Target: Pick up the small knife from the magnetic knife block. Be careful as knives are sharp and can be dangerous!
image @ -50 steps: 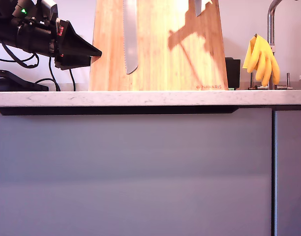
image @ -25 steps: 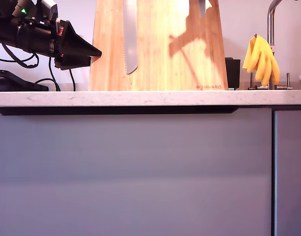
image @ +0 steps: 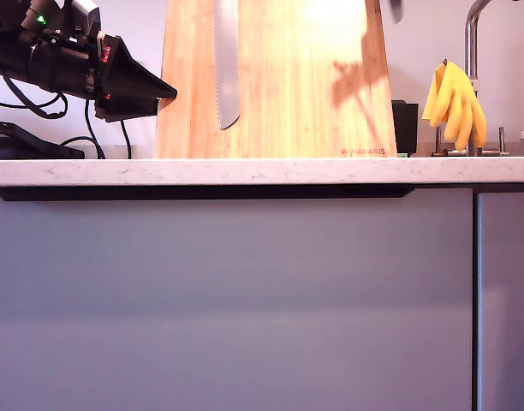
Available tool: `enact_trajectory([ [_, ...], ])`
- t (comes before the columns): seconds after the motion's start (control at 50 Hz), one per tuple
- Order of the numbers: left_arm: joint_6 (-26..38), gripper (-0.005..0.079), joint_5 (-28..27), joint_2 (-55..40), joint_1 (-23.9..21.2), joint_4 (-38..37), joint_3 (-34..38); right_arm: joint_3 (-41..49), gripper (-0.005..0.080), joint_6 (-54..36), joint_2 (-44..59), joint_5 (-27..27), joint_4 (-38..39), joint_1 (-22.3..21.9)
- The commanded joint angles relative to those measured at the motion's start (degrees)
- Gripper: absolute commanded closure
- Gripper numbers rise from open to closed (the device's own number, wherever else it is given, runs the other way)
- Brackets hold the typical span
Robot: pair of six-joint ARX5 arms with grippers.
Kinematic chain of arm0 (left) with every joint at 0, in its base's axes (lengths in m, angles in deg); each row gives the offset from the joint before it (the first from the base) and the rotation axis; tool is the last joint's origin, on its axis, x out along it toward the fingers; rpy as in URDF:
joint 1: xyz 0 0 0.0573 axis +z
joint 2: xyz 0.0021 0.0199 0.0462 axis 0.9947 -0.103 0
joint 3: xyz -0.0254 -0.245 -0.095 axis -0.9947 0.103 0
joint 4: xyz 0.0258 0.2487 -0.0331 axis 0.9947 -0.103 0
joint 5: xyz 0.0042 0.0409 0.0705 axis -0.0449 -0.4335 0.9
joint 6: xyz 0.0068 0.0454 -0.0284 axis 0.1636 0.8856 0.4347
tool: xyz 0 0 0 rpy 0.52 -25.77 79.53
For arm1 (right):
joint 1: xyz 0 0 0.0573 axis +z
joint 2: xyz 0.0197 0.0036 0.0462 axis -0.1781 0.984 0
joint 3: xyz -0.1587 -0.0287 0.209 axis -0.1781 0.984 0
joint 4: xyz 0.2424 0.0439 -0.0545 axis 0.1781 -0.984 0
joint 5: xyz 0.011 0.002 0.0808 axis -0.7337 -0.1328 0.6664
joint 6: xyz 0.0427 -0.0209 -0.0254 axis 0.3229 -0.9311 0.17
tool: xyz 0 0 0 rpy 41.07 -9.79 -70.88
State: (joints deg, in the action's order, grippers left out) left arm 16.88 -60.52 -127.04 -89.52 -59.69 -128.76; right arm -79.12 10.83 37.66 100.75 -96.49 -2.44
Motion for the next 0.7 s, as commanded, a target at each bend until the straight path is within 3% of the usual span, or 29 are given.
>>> enact_trajectory([
  [0.0,0.39,0.0762,0.55,-1.42,-2.99,0.28,-0.33,-0.66,0.0765,0.09,-0.79,1.05,-1.01,-0.42],
  [0.68,-0.44,0.0762,0.55,-1.42,-2.99,0.15,-0.33,-0.66,0.0765,0.70,-1.03,4.33,-18.45,-5.11],
])
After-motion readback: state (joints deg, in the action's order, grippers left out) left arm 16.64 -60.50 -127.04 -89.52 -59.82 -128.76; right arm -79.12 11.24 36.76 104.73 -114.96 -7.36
